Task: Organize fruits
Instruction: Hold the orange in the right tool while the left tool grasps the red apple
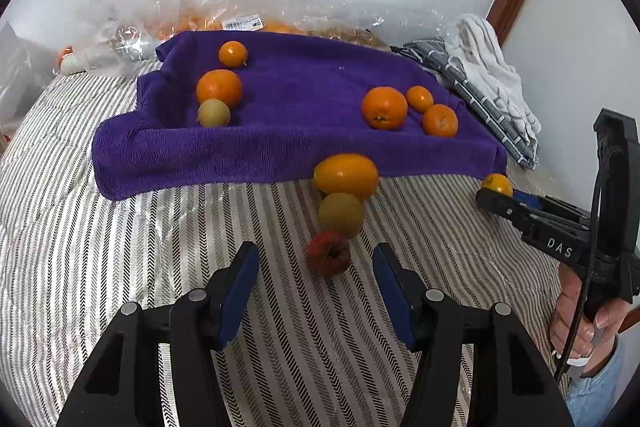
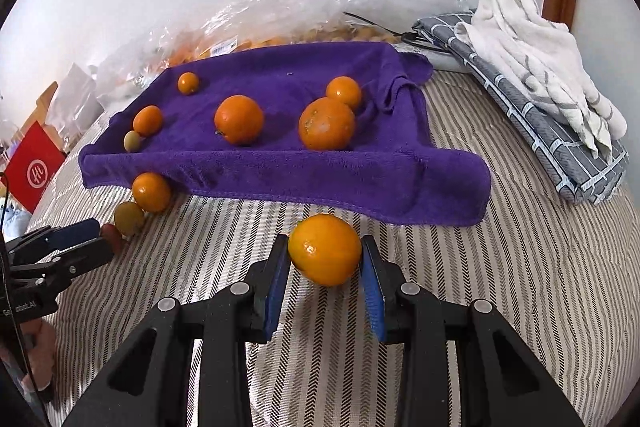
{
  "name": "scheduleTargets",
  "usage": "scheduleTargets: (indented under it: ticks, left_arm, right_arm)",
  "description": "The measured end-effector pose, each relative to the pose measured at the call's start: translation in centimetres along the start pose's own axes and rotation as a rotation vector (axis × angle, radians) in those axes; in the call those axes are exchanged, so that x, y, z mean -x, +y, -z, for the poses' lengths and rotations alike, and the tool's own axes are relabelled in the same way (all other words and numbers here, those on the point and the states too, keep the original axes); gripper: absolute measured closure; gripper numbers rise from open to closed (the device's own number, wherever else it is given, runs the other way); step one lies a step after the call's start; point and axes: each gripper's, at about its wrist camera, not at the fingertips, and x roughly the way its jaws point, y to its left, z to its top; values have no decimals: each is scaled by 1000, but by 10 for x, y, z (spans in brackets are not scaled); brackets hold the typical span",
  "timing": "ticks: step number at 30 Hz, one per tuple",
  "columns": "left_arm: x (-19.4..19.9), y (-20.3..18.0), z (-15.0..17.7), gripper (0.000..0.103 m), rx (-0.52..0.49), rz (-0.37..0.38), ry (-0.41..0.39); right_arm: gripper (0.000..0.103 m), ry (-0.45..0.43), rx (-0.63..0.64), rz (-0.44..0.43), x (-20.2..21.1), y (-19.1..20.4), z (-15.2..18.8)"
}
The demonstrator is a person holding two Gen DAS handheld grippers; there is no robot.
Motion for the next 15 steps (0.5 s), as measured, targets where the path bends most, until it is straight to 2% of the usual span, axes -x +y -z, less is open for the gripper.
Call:
scheduleTargets:
  ticks: [6, 15]
  left_arm:
    - [-1, -2, 0, 47, -5, -15, 2]
    - [-5, -4, -1, 47, -39, -35, 13]
  right_arm:
    - [68, 0, 29, 19, -1, 7, 1]
    - [68, 24, 26, 4, -6, 6, 1]
